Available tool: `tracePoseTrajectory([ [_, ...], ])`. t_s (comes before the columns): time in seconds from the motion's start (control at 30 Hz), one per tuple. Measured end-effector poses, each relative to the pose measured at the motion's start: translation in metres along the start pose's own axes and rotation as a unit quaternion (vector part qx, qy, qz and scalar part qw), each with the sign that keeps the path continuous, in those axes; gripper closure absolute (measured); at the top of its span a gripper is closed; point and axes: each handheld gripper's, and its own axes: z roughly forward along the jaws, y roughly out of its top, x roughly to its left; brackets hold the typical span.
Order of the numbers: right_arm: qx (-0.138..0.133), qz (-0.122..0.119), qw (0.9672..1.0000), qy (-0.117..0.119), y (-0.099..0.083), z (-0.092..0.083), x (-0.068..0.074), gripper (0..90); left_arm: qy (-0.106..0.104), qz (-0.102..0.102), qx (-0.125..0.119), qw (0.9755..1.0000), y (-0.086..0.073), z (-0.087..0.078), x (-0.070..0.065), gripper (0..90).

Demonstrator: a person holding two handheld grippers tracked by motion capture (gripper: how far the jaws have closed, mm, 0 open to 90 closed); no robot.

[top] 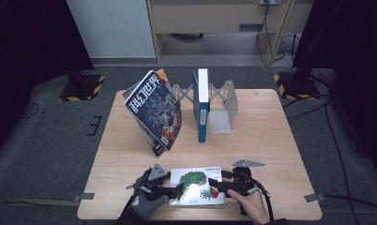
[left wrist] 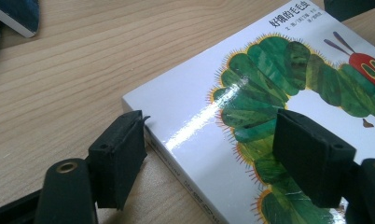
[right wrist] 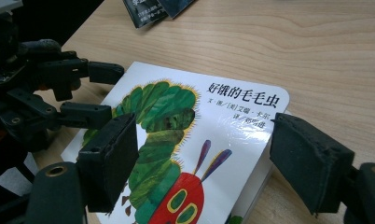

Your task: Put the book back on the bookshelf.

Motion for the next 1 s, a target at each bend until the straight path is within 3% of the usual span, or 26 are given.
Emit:
tracePoseTrajectory([
  [0.33, -0.023, 0.003, 0.9997, 0.009, 0.0033, -0.0020, 0.0023, 23.5, -0.008, -0.004, -0.010, 0.9999, -0.0013, -0.0001, 0.0011, 18.9],
  [0.57, -0.041, 0.025, 0.9986, 0.020, 0.0029, -0.0013, 0.0023, 21.9, -0.010, -0.002, -0.010, 0.9999, -0.0025, -0.0005, 0.0007, 16.3],
  [0.8, -0.044, 0.029, 0.9985, 0.017, 0.0011, 0.0013, 0.0025, 20.9, -0.009, -0.008, -0.008, 0.9999, -0.0031, -0.0005, -0.0003, 14.5],
  [1.0, -0.058, 0.079, 0.9943, 0.042, 0.0032, 0.0014, -0.0030, 22.1, -0.007, -0.017, -0.011, 0.9998, -0.0046, -0.0016, -0.0015, 13.4],
])
